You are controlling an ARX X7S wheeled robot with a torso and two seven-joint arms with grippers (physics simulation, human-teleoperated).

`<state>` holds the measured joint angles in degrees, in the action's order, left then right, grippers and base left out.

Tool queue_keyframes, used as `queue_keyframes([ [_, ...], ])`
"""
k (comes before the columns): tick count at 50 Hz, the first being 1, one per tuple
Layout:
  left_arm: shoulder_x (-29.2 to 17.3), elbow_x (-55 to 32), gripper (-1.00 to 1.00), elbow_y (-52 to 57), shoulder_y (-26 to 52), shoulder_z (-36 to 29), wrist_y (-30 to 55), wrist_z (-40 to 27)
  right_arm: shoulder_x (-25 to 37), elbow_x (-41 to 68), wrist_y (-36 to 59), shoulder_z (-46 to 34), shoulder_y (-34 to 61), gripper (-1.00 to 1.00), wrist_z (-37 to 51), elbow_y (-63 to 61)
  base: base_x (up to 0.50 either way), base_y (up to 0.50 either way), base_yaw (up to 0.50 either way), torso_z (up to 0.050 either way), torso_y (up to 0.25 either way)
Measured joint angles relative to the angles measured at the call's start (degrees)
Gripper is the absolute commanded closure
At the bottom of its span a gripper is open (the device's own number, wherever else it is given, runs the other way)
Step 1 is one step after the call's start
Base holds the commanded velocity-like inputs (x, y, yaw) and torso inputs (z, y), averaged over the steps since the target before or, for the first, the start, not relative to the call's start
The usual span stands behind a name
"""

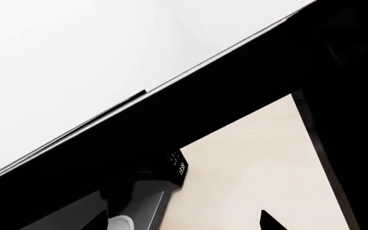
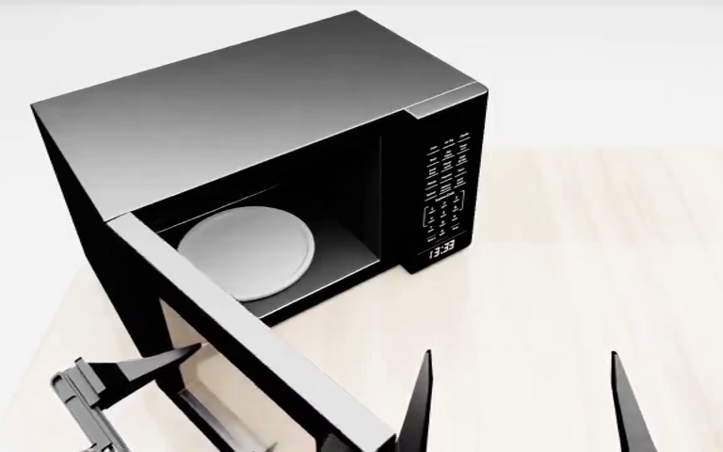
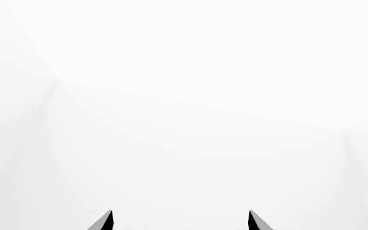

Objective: Close the microwave.

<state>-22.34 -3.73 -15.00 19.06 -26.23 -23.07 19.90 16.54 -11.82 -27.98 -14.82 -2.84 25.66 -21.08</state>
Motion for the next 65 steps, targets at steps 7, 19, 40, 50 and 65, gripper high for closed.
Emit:
queue_keyframes([
  [7,1.2,0.5,-1.0,-1.3,0.6,-0.1,-0.8,-0.9,0.2,0.2,0.2,-0.1,0.1,-1.0,0.1,-0.1,0.0,0.0,0.0,0.0,0.0],
  [19,2.7,0.5,-1.0,-3.1,1.7,-0.1,-1.2,-1.8,0.4,0.4,0.2,-0.4,0.1,-1.0,0.5,0.0,0.0,0.0,0.0,0.0,0.0],
  [40,5.7,1.1,-1.0,-5.5,5.0,0.0,-1.3,-4.3,1.0,1.3,0.6,-0.6,0.4,-1.0,0.9,0.2,0.0,0.0,0.0,0.0,0.0],
  [50,6.7,1.4,-1.0,-6.5,6.0,-0.2,-1.4,-5.3,1.2,1.6,0.6,-0.7,0.5,-1.0,1.2,0.4,0.0,0.0,0.0,0.0,0.0],
  [65,8.5,1.6,-1.0,-8.4,7.4,-0.7,-1.3,-6.3,1.5,1.9,0.7,-0.9,0.6,-1.0,1.6,0.4,0.0,0.0,0.0,0.0,0.001],
])
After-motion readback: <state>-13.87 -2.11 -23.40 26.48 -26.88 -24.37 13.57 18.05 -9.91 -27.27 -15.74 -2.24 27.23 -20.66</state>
